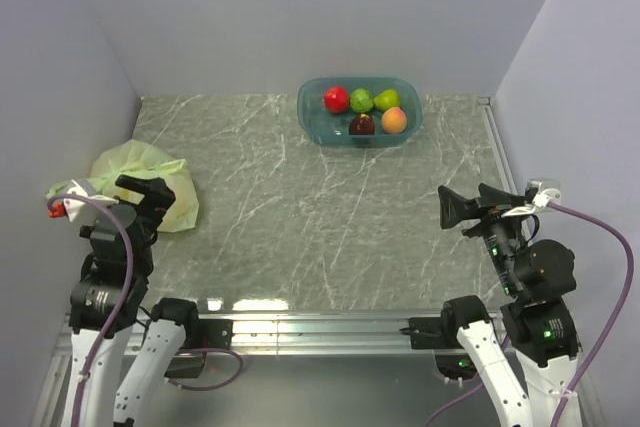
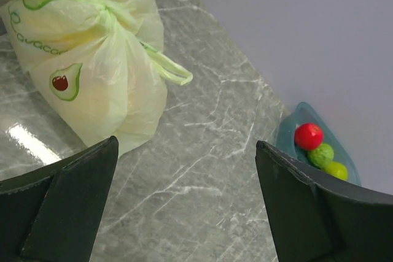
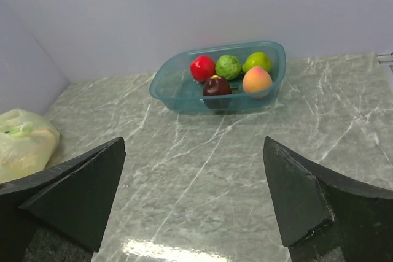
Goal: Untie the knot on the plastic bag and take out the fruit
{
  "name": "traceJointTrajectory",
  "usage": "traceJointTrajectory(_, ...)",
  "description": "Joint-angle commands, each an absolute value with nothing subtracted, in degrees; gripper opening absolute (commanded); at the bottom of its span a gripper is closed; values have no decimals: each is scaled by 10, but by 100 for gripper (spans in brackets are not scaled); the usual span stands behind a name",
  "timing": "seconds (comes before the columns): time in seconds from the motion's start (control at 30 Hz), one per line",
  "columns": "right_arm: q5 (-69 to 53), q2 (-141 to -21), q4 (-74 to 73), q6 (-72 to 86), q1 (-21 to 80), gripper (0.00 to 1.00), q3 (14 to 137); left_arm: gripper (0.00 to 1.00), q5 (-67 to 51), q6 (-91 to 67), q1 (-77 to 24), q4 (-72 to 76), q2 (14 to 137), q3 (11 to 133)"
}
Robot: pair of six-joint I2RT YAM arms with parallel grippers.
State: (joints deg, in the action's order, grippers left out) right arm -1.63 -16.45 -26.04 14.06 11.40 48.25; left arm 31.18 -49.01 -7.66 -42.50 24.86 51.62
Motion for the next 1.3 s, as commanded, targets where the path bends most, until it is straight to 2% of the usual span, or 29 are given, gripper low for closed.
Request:
traceJointTrajectory(0.0, -28, -167, -231, 147, 118, 100, 471, 99, 299, -507, -74, -434, 276, 513)
traceJointTrajectory(0.27, -42, -209, -278, 155, 119, 100, 490, 99, 243, -543, -73, -457, 473, 542)
traceJointTrajectory(0.47, -66, -229, -302, 171, 119, 100, 485, 99, 271, -549, -54, -431, 648, 581)
traceJointTrajectory(0.7, -98, -221, -285, 196, 132, 100, 463, 99, 262, -525, 82, -382, 724, 596)
traceJointTrajectory(0.87, -88, -217, -280, 190, 133, 100, 456, 98, 265, -504, 114, -359, 791, 610)
traceJointTrajectory(0.93, -88, -221, -277, 185, 136, 100, 456, 85, 258, -495, 115, -352, 821, 620)
traceJointTrajectory(0.97, -89, -226, -275, 185, 137, 100, 456, 67, 249, -481, 114, -353, 830, 624)
traceJointTrajectory(1.0, -90, -232, -272, 184, 138, 100, 460, 56, 238, -475, 109, -354, 836, 626)
traceJointTrajectory(1.03, -91, -236, -271, 182, 139, 100, 461, 35, 227, -467, 104, -350, 840, 622)
traceJointTrajectory(1.1, -93, -248, -267, 181, 139, 100, 467, 18, 228, -446, 69, -345, 835, 614)
traceJointTrajectory(1.13, -95, -252, -265, 180, 140, 100, 468, 4, 233, -433, 51, -345, 825, 605)
traceJointTrajectory(1.17, -96, -257, -264, 179, 140, 100, 469, 1, 231, -427, 31, -346, 818, 601)
traceJointTrajectory(1.27, -100, -271, -259, 181, 140, 100, 472, 0, 201, -401, -62, -349, 791, 588)
